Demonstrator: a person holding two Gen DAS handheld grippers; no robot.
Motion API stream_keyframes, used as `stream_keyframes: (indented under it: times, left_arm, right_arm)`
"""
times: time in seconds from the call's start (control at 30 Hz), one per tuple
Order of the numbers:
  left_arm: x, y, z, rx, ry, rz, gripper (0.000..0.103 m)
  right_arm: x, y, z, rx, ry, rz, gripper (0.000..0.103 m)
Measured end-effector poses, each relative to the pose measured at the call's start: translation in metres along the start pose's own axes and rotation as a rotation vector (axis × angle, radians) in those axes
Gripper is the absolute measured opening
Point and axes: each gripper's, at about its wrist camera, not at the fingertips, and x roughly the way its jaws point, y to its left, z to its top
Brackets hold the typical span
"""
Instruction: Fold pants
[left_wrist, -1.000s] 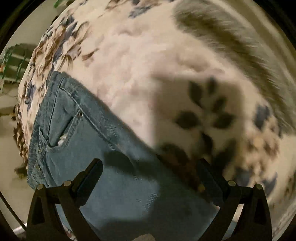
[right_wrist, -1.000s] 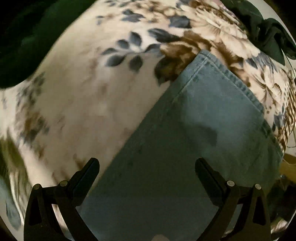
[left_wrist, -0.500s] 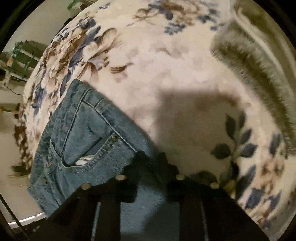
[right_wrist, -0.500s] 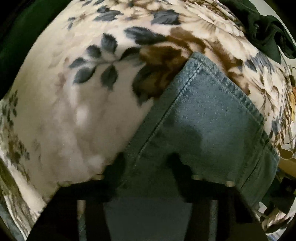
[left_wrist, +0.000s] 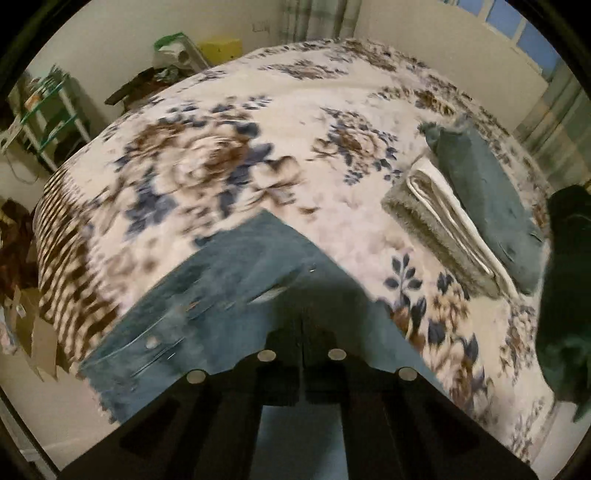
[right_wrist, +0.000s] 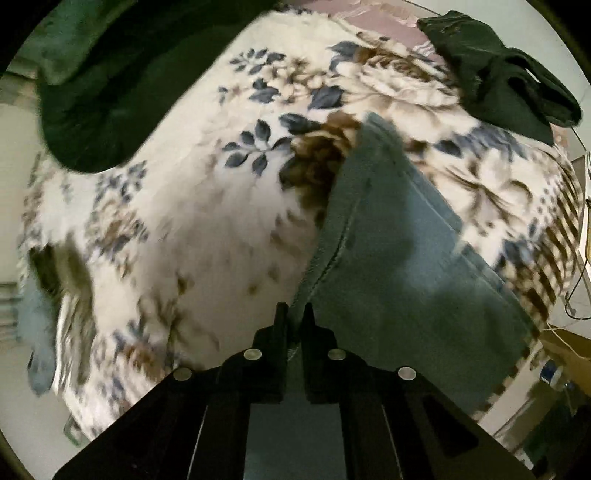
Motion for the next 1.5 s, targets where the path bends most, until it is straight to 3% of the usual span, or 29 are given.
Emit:
stream_keyframes:
  times: [0.2, 0.4, 0.57, 0.67, 0.77, 0.83, 0.9, 1.0, 1.17, 1.2, 1.23, 1.27, 1.4, 1.5]
  left_arm:
    - [-0.014, 0.067, -0.088, 0.002, 0.122, 0.008, 0.0]
    - [-0.016, 0.075, -0.134, -0.042, 0.187, -0.055, 0.001]
    - [-0.004, 0.057, -0.116, -0.064, 0.191, -0.132, 0.001]
    - [0.009, 0.043, -0.097, -0.088, 0.203, -0.179, 0.004]
    - [0.022, 0.021, -0.068, -0.103, 0.203, -0.213, 0.02]
    - [0.032, 0.004, -0.046, -0.108, 0.198, -0.234, 0.037]
    - [0.044, -0.016, -0.025, -0.1, 0.197, -0.236, 0.041]
    - [0.07, -0.04, -0.007, -0.06, 0.227, -0.196, 0.041]
    - [0.122, -0.054, 0.006, 0.001, 0.298, -0.06, 0.041]
    - [0.128, -0.052, 0.007, 0.005, 0.303, -0.049, 0.036]
    - [0.131, -0.049, 0.007, 0.011, 0.296, -0.045, 0.014]
    - [0.132, -0.046, 0.007, 0.02, 0.288, -0.037, 0.013]
    - [0.11, -0.022, 0.002, 0.051, 0.21, -0.103, 0.008]
    - [0.072, 0.011, -0.003, 0.03, 0.144, -0.158, 0.008]
  right_arm:
    - [-0.044, -0.057, -0.065, -0.092, 0.034, 0.018, 0.005]
    - [-0.032, -0.13, -0.121, -0.13, 0.131, -0.047, 0.005]
    - [0.015, -0.175, -0.15, -0.158, 0.215, -0.163, 0.005]
    - [0.036, -0.175, -0.16, -0.175, 0.234, -0.186, 0.005]
    - [0.039, -0.166, -0.165, -0.205, 0.225, -0.21, 0.006]
    - [0.044, -0.163, -0.166, -0.186, 0.225, -0.218, 0.006]
    - [0.051, -0.157, -0.163, -0.157, 0.235, -0.231, 0.006]
    - [0.058, -0.15, -0.155, -0.123, 0.238, -0.248, 0.006]
    - [0.065, -0.144, -0.147, -0.083, 0.232, -0.257, 0.006]
    - [0.066, -0.144, -0.145, -0.073, 0.232, -0.254, 0.006]
    - [0.066, -0.144, -0.143, -0.068, 0.233, -0.252, 0.006]
    - [0.067, -0.145, -0.141, -0.063, 0.233, -0.25, 0.006]
    - [0.063, -0.151, -0.139, -0.044, 0.23, -0.234, 0.006]
    - [0.05, -0.153, -0.136, -0.029, 0.211, -0.201, 0.005]
